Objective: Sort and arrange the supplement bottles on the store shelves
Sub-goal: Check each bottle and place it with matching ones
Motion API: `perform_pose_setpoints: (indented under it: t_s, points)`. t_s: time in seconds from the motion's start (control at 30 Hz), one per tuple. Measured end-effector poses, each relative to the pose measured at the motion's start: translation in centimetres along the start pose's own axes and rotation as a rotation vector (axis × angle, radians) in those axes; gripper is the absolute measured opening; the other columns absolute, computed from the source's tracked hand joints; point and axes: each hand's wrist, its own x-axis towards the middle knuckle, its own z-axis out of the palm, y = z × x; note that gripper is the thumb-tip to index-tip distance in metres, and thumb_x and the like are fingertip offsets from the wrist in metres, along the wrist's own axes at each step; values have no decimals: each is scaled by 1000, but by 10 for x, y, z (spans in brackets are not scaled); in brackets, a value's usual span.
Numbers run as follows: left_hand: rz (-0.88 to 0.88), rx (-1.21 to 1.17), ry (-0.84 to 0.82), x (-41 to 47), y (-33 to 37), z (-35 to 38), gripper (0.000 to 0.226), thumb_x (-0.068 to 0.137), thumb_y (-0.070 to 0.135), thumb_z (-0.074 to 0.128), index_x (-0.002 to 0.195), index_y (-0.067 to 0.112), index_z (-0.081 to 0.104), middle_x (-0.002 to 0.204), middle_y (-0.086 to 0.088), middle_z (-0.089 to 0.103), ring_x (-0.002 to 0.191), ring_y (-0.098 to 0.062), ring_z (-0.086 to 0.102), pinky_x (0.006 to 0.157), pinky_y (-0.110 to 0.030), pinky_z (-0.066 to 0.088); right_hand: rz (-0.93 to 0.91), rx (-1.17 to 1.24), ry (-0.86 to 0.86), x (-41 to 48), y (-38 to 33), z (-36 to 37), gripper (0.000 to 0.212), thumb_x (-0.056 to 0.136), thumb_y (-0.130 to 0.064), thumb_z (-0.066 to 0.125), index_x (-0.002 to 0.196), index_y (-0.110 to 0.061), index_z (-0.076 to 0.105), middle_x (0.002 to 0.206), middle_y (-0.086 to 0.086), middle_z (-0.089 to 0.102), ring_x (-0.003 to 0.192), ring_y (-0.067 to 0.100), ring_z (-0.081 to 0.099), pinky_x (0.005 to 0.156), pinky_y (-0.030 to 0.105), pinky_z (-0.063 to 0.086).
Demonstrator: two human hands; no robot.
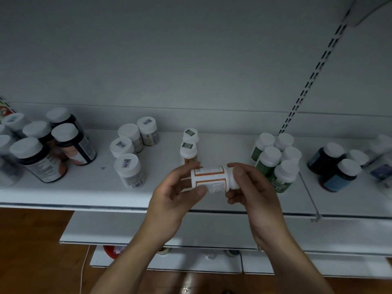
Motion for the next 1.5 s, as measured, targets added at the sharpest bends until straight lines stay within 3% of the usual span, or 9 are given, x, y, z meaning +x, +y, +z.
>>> perform_pose_setpoints:
  t_s: [0.17, 0.27, 0.53, 0.8, 0.93, 1.1, 1.23, 1.37, 1.5]
  points:
    - [-122, 81, 117, 3, 1, 5, 46, 73, 48, 58, 94, 9, 69, 78, -6, 73, 66, -14, 68, 61, -21, 54, -19, -16, -13, -2, -1, 0, 15, 93, -14, 57, 101, -19, 69, 76, -5, 70, 60, 10, 60, 57, 22, 52]
    - [-130, 88, 130, 3, 1, 6, 51, 70, 52, 57, 92, 8, 69, 76, -5, 73, 63, -14, 68, 60, -22, 54, -5, -32, -18, -2, 0, -1, 14, 93, -15, 58, 101, -18, 69, 77, -4, 70, 60, 11, 60, 58, 22, 52]
    - [16, -4, -18, -3, -7, 3, 42, 74, 11, 81, 113, 16, 65, 106, -5, 73, 98, -16, 71, 81, -21, 54, 86, -100, 82, 0, -3, -3, 26, 93, -35, 58, 82, -15, 70, 66, 2, 69, 55, 9, 59, 54, 20, 52]
    - [198, 145, -64, -3, -16, -5, 44, 74, 23, 75, 117, 32, 65, 124, -4, 63, 118, -28, 61, 97, -36, 53, 97, -159, 43, 3, -5, -4, 28, 92, -36, 58, 82, -13, 71, 63, 0, 69, 55, 8, 60, 55, 21, 52]
    - [363, 333, -86, -1, -19, -7, 42, 79, 21, 73, 118, 30, 63, 126, 9, 60, 122, -23, 57, 97, -31, 52, 97, -143, 37, 4, -4, -4, 26, 95, -32, 56, 84, -13, 70, 67, 1, 70, 56, 10, 60, 56, 23, 53]
    - [9, 95, 37, 2, -9, 4, 27, 83, 28, 72, 104, 13, 67, 96, -2, 74, 88, -15, 70, 73, -21, 56, 28, -124, -5, 4, -6, -6, 16, 94, -27, 56, 92, -21, 71, 75, 0, 70, 60, 10, 61, 58, 24, 53]
    - [-264, 124, 84, 6, 0, 11, 58, 78, 58, 46, 93, 8, 71, 74, -11, 73, 64, -19, 69, 61, -25, 57, 8, -195, -61, 4, -3, -6, 12, 92, -27, 60, 97, -30, 70, 89, -5, 70, 66, 5, 63, 59, 19, 51]
    - [-288, 144, 41, 6, 0, 11, 57, 80, 60, 43, 101, 14, 70, 91, -11, 75, 79, -18, 72, 75, -27, 59, 57, -164, -21, 5, -2, -7, 14, 92, -26, 60, 91, -20, 72, 82, 0, 71, 59, 7, 60, 54, 20, 49]
    - [-148, 44, -38, 4, -3, 8, 40, 77, 28, 63, 116, 20, 64, 105, 0, 72, 93, -11, 69, 80, -22, 56, 135, -75, 17, 7, 1, -9, 24, 94, -31, 58, 83, -15, 72, 69, 3, 66, 54, 10, 53, 52, 25, 47]
